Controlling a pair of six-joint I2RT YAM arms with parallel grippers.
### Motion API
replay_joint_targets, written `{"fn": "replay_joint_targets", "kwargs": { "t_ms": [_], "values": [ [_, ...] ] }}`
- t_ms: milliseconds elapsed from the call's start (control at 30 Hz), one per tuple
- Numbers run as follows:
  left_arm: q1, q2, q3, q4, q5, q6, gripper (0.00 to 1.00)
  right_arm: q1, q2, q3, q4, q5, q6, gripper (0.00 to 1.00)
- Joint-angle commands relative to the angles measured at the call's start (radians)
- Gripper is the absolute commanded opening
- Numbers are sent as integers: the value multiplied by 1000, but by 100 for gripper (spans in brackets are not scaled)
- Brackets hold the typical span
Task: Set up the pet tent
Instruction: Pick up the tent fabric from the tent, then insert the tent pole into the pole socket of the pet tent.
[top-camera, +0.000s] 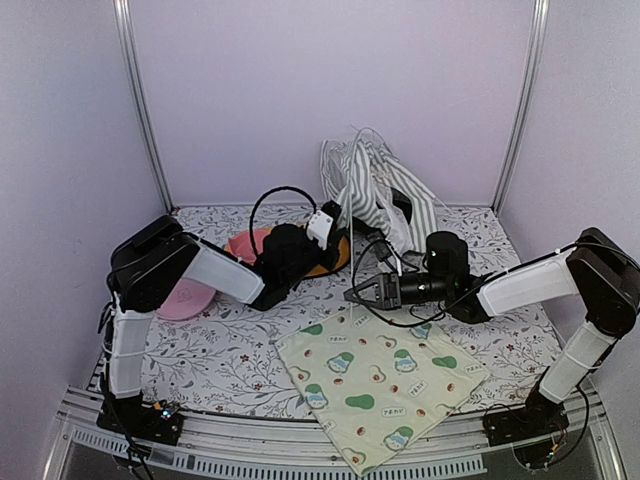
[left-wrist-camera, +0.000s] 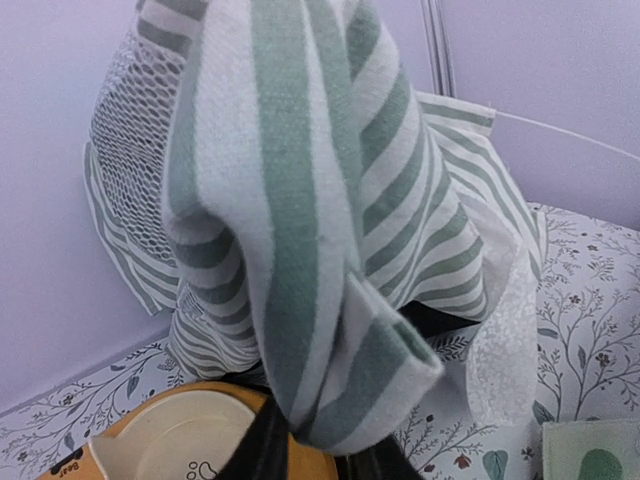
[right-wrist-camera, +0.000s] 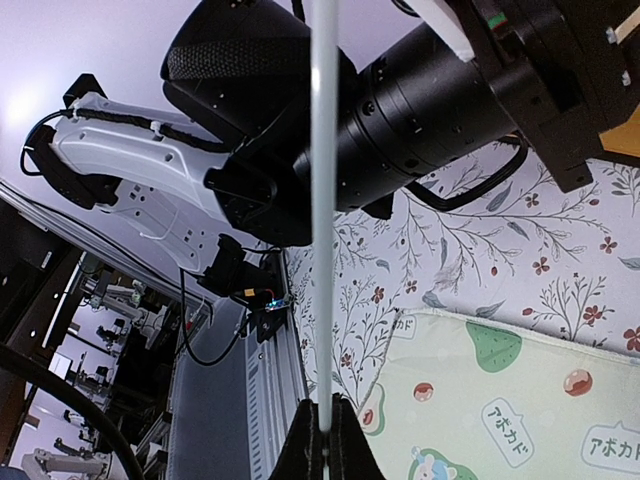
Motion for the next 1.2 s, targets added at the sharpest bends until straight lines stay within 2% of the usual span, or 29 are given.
{"fn": "replay_joint_targets", "kwargs": {
  "t_ms": [0, 33, 67, 167, 367, 533, 767, 1167],
  "values": [
    [-8, 0, 4, 6, -12, 3, 10, -27, -32, 32, -3, 51, -4, 0],
    [-12, -9, -4, 6, -10, 2, 1, -27, -33, 33, -2, 51, -2, 0],
    [-17, -21, -18, 7, -9, -2, 0, -28, -33, 35, -2, 52, 2, 0],
    [-44, -85, -110, 49, -21, -11, 0, -33, -42, 50, -1, 63, 27, 0],
    [-158, -278, -392, 168, -102, -36, 0, -42, -3, 154, -12, 96, 108, 0],
    [-254, -366, -525, 169, -152, -48, 0, -63, 72, 247, 14, 99, 177, 0],
    [-289, -411, -598, 145, -188, -74, 0, -62, 131, 344, 31, 139, 207, 0],
    [-313, -425, -594, 85, -197, -22, 0, -61, 148, 424, 56, 227, 237, 0]
  ]
}}
